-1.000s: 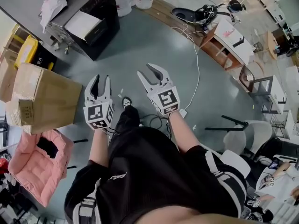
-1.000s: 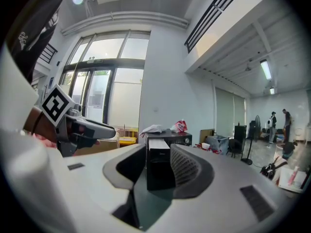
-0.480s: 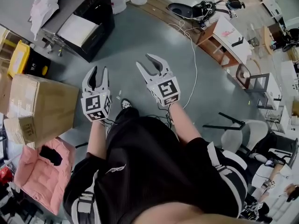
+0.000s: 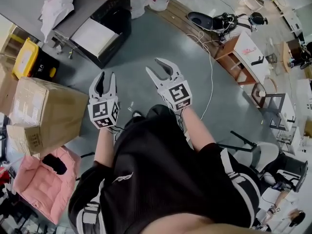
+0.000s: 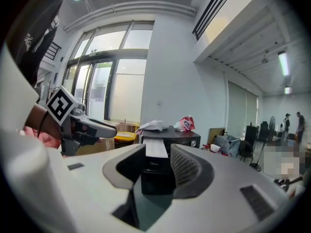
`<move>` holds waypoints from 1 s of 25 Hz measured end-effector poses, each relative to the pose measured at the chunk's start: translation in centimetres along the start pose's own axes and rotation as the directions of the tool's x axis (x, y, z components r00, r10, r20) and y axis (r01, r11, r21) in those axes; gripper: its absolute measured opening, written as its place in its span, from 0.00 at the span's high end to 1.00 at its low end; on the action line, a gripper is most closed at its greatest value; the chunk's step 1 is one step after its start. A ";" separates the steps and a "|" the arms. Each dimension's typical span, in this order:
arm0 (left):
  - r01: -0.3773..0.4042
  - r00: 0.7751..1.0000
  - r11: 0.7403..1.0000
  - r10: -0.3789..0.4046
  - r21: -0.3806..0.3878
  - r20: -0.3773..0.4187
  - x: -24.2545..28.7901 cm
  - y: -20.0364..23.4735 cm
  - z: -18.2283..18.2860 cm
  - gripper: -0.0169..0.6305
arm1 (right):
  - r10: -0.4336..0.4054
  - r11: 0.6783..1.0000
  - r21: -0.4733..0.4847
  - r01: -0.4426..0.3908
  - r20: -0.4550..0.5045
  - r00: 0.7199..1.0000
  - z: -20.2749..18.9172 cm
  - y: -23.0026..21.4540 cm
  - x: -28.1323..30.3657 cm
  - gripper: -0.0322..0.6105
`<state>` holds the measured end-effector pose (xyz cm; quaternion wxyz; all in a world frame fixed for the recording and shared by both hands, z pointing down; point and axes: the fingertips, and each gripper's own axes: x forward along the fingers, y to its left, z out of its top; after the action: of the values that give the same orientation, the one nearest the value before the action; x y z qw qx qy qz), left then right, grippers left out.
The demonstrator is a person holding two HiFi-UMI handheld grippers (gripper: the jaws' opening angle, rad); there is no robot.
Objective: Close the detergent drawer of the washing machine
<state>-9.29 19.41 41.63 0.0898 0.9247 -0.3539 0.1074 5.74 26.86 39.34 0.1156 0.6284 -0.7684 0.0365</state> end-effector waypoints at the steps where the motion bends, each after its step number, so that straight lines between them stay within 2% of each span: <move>1: -0.014 1.000 1.000 0.014 -0.011 -0.004 0.2 0.5 -0.1 0.73 | 0.020 1.000 -0.001 -0.020 -0.011 1.000 -0.1 -0.1 0.6 0.69; 11: -0.170 0.985 0.983 0.167 -0.069 -0.050 4.3 4.3 -0.8 0.73 | 0.194 0.981 -0.005 -0.194 -0.039 0.980 -0.7 -3.7 8.5 0.69; 17: -0.288 0.957 0.951 0.283 -0.108 -0.065 8.2 4.3 -0.1 0.72 | 0.349 0.936 -0.030 -0.351 -0.056 0.935 -0.5 -7.2 12.2 0.69; 25: -0.438 0.898 0.889 0.424 -0.135 -0.121 10.0 3.6 -1.7 0.72 | 0.500 0.861 -0.057 -0.505 -0.081 0.862 -2.4 -10.3 15.0 0.69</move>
<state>-4.72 10.86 46.25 0.1525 0.8072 -0.5535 0.1369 13.28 10.81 44.12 0.1503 0.4000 -0.9024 0.0561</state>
